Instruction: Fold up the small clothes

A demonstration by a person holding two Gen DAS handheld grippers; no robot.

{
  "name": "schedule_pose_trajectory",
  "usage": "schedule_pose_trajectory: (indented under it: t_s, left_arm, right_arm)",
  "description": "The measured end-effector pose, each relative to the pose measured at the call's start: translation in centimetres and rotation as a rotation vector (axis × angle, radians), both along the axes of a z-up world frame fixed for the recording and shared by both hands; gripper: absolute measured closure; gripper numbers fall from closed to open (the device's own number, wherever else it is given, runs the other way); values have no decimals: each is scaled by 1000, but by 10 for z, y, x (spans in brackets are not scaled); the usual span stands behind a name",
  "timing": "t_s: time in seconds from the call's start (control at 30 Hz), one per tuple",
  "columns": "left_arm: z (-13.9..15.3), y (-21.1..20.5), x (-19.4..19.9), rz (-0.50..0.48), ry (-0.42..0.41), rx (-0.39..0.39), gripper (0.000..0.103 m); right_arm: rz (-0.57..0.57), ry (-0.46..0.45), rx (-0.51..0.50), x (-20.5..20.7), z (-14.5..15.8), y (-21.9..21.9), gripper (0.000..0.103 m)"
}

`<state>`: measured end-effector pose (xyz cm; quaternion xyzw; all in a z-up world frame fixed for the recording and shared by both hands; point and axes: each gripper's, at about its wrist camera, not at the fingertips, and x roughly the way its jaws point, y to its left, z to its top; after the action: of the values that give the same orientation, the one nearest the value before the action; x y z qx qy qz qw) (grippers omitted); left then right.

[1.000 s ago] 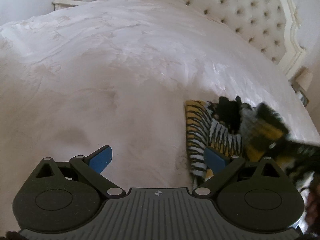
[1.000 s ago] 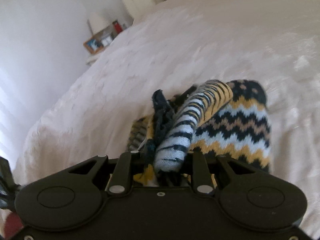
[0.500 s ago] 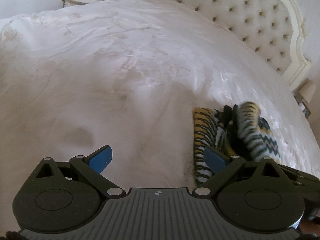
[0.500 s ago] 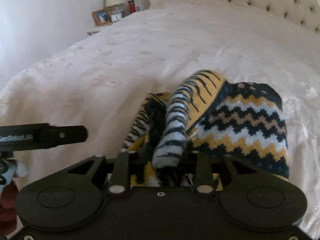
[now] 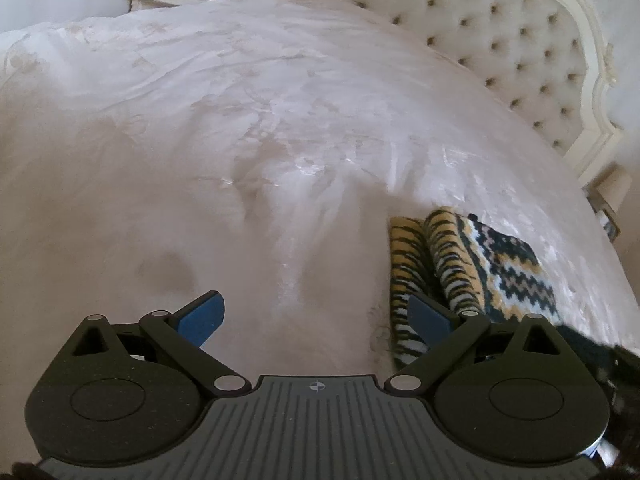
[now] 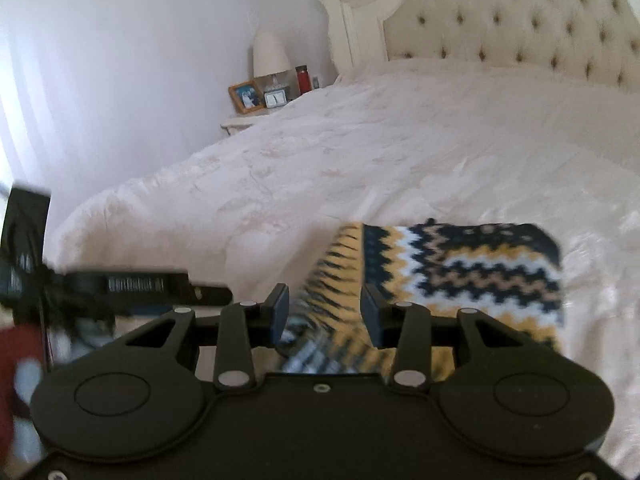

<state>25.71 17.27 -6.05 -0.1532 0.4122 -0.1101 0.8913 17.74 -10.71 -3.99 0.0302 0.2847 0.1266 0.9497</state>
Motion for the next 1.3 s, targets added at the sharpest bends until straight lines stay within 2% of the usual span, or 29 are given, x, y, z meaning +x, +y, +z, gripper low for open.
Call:
schedule_pose_trajectory:
  t_s: [0.2,0.23,0.3,0.4,0.5,0.67,0.73,0.8,0.83,0.87,0.9,0.97,1.0,1.03,1.1,1.17,1.23,1.3]
  left_arm:
    - [-1,-4,-1,-24,0,-16,4]
    - [0,-4,-1,-26,0,-23,4]
    - [3,-6,-1,-38,-6,-43,4]
    - [12,-10,0,-65,-23,-90,4]
    - [21,-24,4,-124,-33,-116,4]
    - [20,-62,20,-262,6,-134,6]
    - [13,-77,28,-308,37,-135,13]
    - [2,-87,37,-323,76,-142,16]
    - [-3,-90,40,-328,89,-147,24]
    - [-8,-93,44,-332,103,-150,40]
    - [-13,-94,46,-329,111,-146,47]
    - [-19,-93,45,-307,84,-132,77]
    - [-21,-89,45,-299,72,-147,79]
    - [-22,-85,44,-290,73,-172,82]
    - [-17,-77,42,-277,58,-211,84]
    - [-6,-72,36,-273,14,-199,91]
    - [-1,-67,32,-257,-7,-201,91]
    - [-7,-62,31,-239,9,-202,91]
  right_arm:
    - [104,-16,-192,-39,-16,26,51]
    - [128,-19,-226,-44,-20,33,50]
    - [164,-32,-286,-52,-28,46,41]
    - [195,-54,-356,-59,-41,61,40]
    - [193,-63,-416,-58,-50,69,41]
    - [197,-71,-456,-61,-54,70,43]
    - [201,-83,-470,-65,-55,70,43]
    - [205,-97,-495,-65,-57,69,43]
    - [207,-102,-506,-65,-58,69,44]
    - [207,-106,-511,-64,-58,68,47]
    - [206,-107,-510,-63,-58,67,51]
    - [198,-104,-503,-60,-59,65,58]
    - [190,-108,-500,-60,-59,65,74]
    - [180,-115,-491,-59,-58,64,84]
    - [166,-117,-434,-59,-51,58,87]
    - [155,-126,-365,-61,-41,54,87]
    - [161,-138,-338,-64,-33,54,87]
    - [175,-115,-310,-61,-33,56,87]
